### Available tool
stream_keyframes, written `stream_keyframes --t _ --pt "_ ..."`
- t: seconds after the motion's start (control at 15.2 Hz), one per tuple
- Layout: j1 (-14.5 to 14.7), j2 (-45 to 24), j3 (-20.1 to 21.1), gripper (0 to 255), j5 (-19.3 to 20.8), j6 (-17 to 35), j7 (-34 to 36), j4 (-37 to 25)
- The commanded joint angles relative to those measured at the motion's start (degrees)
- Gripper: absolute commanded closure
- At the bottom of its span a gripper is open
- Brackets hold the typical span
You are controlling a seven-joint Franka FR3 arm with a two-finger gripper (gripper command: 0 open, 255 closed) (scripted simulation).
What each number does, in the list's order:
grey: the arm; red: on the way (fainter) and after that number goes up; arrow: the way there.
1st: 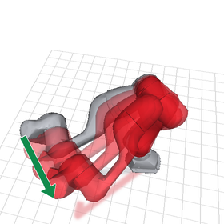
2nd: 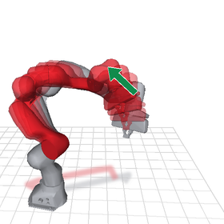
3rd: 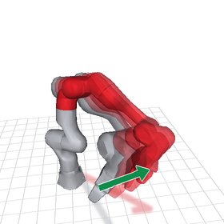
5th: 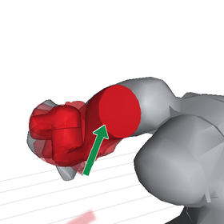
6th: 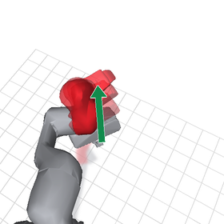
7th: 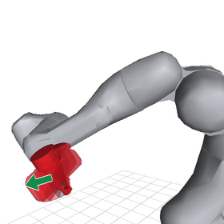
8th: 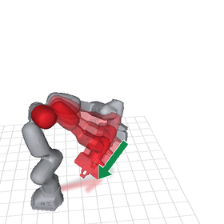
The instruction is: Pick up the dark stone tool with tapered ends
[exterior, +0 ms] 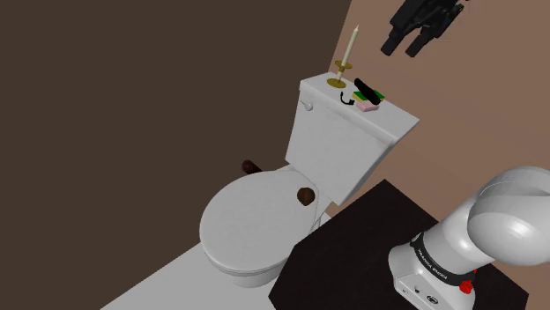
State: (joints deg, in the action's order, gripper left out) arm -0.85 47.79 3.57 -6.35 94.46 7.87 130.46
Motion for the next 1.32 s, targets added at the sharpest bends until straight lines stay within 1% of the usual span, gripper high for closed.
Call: stream_keyframes --t 0.0,0.33,0.66,0.99,1.25 --pt "0.00 0.00 0.00 0 0.00 0.00 0.00 0.00" --pt "-1.51 -4.83 -4.91 0 2.70 4.19 -5.68 1.05" --pt "-2.91 -11.13 -9.68 0 4.81 8.37 -11.23 0.45" --pt "-3.99 -18.71 -14.31 0 6.05 12.26 -16.74 -1.80" --pt "-4.64 -25.57 -17.89 0 6.14 14.97 -21.24 -4.80"
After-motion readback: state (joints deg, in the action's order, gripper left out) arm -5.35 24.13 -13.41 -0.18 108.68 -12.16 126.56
